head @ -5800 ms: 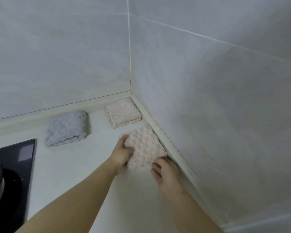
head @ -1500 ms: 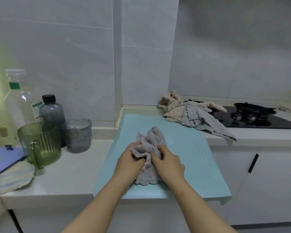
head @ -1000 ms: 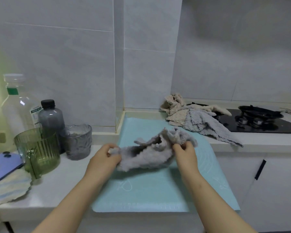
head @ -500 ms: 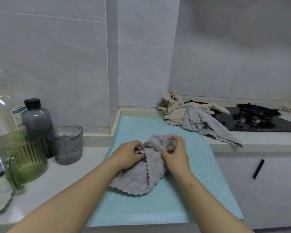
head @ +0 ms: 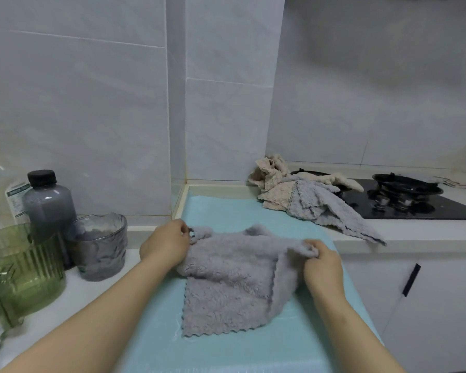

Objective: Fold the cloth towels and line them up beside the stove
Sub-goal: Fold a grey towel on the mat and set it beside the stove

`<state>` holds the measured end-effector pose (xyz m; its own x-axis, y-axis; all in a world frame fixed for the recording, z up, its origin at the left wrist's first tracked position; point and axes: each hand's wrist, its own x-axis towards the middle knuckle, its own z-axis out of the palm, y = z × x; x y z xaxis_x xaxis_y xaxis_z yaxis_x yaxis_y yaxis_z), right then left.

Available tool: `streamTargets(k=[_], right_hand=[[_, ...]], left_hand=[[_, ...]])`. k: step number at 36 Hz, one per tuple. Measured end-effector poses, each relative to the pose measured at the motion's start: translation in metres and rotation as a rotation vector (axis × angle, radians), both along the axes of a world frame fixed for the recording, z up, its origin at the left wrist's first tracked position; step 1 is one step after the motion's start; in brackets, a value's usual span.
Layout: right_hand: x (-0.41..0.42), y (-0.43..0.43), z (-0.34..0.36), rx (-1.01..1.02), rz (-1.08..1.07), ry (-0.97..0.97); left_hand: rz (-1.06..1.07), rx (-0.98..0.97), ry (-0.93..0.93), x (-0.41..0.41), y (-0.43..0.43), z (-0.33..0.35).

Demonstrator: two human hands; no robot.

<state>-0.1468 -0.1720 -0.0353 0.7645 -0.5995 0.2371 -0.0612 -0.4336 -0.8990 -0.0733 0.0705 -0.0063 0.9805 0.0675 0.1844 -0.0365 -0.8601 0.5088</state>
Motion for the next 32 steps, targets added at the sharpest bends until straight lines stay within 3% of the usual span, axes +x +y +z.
streamTargets(k=[3, 9, 16, 22, 32], right_hand=[[-0.001, -0.013, -0.007, -0.051, -0.057, 0.055], [0.012, -0.014, 0.031, -0.154, -0.083, -0.057], [0.057, 0.013, 0.039, -0.513, 0.215, 0.386], [0.092, 0.016, 0.026, -0.652, 0.249, 0.55], [0.111, -0.001, 0.043, -0.408, 0.048, 0.176]], left_hand=[[-0.029, 0.055, 0.057, -0.005, -0.008, -0.003], [-0.054, 0.08, 0.039, -0.003, -0.025, -0.001], [-0.046, 0.068, -0.072, 0.02, -0.04, -0.019], [-0.066, -0.022, -0.211, 0.022, -0.039, -0.03], [-0.09, -0.095, -0.343, 0.044, -0.043, 0.004]])
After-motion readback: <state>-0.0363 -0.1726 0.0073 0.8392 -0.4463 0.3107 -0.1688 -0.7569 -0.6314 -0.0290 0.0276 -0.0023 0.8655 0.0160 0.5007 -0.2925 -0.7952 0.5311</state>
